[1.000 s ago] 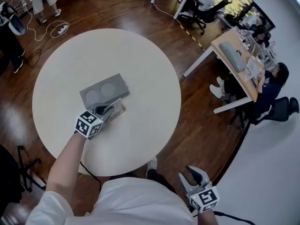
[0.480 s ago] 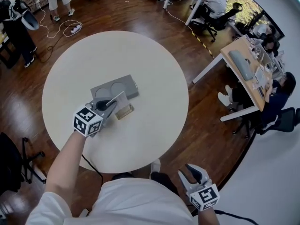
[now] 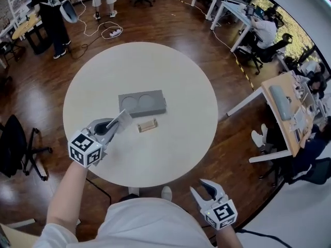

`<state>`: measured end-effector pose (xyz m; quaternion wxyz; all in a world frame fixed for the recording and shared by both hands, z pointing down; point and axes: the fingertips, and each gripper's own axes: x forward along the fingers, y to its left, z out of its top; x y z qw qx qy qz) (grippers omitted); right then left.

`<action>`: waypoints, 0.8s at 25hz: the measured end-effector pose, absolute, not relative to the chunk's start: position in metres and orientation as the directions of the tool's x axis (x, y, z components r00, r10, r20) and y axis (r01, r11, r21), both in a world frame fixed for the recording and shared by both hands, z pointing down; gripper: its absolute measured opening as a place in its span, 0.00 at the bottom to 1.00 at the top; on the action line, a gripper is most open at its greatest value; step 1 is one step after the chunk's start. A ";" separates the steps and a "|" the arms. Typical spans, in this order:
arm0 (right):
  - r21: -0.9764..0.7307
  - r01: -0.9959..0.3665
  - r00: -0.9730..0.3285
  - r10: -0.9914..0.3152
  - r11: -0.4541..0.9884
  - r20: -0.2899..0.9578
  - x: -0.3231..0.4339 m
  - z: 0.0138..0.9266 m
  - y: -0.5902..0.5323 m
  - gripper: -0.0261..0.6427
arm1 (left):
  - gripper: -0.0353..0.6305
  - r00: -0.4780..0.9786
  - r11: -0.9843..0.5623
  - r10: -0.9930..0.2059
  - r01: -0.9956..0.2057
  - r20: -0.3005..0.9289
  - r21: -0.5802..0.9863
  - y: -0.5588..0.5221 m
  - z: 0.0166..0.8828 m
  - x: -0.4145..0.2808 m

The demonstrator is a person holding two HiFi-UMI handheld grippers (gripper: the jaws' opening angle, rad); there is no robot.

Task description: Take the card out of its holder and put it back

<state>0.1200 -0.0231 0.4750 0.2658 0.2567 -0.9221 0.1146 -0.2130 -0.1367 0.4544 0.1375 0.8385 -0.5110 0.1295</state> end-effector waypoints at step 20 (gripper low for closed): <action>-0.088 0.001 -0.861 0.046 0.996 0.506 0.074 0.486 -0.030 0.25 | 0.08 -0.105 0.177 -0.922 -0.970 0.373 0.165 0.126 0.450 -0.209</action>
